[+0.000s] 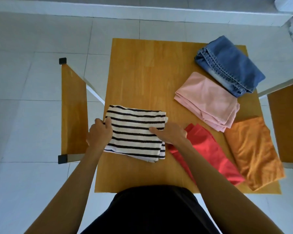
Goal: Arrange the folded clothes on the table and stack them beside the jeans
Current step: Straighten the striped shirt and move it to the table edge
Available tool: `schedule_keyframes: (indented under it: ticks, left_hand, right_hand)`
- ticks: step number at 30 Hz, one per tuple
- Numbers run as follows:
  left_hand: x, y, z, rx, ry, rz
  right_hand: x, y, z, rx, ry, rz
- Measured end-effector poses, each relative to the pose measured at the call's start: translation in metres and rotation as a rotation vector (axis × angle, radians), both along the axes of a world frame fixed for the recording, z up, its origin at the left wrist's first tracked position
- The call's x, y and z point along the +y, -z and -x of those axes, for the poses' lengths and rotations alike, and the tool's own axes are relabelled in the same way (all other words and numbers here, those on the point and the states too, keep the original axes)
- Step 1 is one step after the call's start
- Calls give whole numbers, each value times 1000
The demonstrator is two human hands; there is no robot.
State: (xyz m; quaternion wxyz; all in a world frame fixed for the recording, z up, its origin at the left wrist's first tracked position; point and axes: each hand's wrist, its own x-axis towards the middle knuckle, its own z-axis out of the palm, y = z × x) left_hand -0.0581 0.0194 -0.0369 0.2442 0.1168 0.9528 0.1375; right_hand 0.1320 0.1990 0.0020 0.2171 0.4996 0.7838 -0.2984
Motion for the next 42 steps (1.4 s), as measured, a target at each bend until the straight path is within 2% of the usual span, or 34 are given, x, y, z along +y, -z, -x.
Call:
schedule_keyframes:
  ticks: [4,8,14,18,24,29,35,38,42]
  left_hand:
    - [12,-11,-7,-121,-83,-101]
    - [25,-16,-5,-256,-228,-294]
    - [58,-7,18,-365,-261,-370]
    - [108,-15,60,-310,-243,-411]
    - [212,-47,155,-79,-131,-490]
    - [279,-60,222,25,-130,-525]
    - [288,-4,233,21,-91,-304]
    - [287,9,227,73,-118,-345]
    - [285,8,240,-19,-215,-414]
  right_hand:
    - [0,-1,20,237,227,67]
    - [12,-5,29,502,381,100]
    - [51,11,41,618,571,356]
    - [101,0,73,717,634,382]
    - [198,-33,149,882,581,306]
    - [259,-40,213,926,575,304]
    - [264,25,224,731,478,233]
    - [262,37,220,758,483,191]
    - [268,35,225,768,489,215]
